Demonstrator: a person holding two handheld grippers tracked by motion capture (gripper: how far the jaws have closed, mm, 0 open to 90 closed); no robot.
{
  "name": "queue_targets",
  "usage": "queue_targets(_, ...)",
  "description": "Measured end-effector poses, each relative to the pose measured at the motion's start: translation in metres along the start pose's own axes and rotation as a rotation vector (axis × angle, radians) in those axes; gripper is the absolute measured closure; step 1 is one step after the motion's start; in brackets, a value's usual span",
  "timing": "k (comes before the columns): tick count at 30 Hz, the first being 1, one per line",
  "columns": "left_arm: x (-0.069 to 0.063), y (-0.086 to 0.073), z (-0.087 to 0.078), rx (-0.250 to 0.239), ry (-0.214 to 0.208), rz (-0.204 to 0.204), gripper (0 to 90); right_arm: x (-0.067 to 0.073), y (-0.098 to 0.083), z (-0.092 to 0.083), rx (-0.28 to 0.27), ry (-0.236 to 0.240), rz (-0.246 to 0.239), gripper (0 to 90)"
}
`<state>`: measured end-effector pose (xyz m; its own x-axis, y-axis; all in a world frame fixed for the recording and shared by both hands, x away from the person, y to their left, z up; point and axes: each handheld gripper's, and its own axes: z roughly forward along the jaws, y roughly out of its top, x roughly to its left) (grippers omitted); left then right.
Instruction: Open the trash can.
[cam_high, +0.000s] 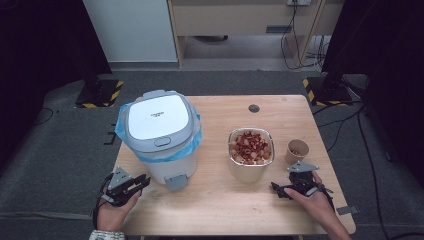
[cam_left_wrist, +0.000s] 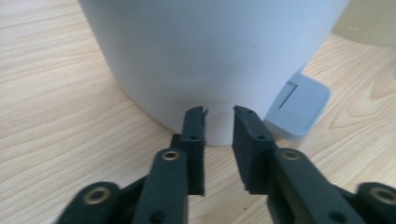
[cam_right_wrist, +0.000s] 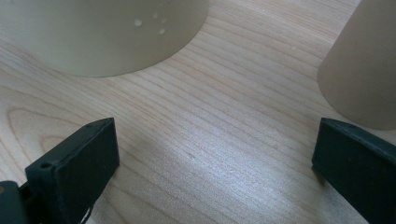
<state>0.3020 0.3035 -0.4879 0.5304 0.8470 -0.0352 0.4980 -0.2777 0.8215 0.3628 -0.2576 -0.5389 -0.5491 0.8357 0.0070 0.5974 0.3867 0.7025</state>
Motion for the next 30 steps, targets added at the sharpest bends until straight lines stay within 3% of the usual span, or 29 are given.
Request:
queue_targets(9,-0.008,0.005,-0.001,-0.019,-0.050,0.001,89.3,0.000,0.000,0.000,0.002,0.000,0.003,0.9)
queue_targets(23,-0.032,0.014,0.011,-0.005,-0.123,0.061,89.8,0.000,0.000,-0.001,0.002,0.000,0.003,0.9)
queue_targets(30,-0.037,0.017,0.017,0.000,-0.137,0.084,89.8,0.000,-0.001,-0.001,0.001,0.000,0.004,0.9)
